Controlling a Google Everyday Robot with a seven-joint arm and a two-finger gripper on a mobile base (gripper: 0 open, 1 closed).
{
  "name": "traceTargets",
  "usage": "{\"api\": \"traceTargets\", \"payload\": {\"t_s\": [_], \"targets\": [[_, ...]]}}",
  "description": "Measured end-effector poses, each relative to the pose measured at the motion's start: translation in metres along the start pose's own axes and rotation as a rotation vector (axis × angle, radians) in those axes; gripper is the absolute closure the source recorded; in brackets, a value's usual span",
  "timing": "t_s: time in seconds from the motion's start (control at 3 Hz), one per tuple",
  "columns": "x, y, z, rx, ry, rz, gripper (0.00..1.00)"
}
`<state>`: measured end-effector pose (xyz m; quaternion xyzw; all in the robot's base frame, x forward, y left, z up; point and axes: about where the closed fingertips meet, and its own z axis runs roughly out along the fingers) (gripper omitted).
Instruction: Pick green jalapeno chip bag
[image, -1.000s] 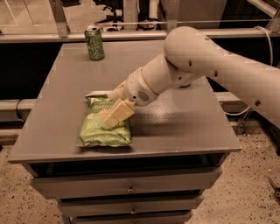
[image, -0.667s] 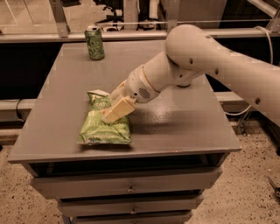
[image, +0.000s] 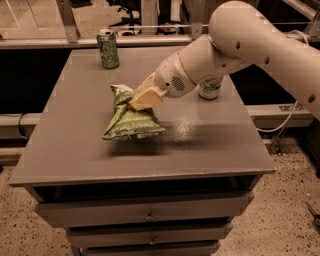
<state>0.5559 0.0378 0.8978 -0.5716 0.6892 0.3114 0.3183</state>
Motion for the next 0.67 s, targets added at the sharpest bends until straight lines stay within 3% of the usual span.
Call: {"api": "traceTargets", "payload": {"t_s": [0.67], "targets": [[-0.047, 0.011, -0.075, 0.024, -0.185, 0.151, 1.0]]}}
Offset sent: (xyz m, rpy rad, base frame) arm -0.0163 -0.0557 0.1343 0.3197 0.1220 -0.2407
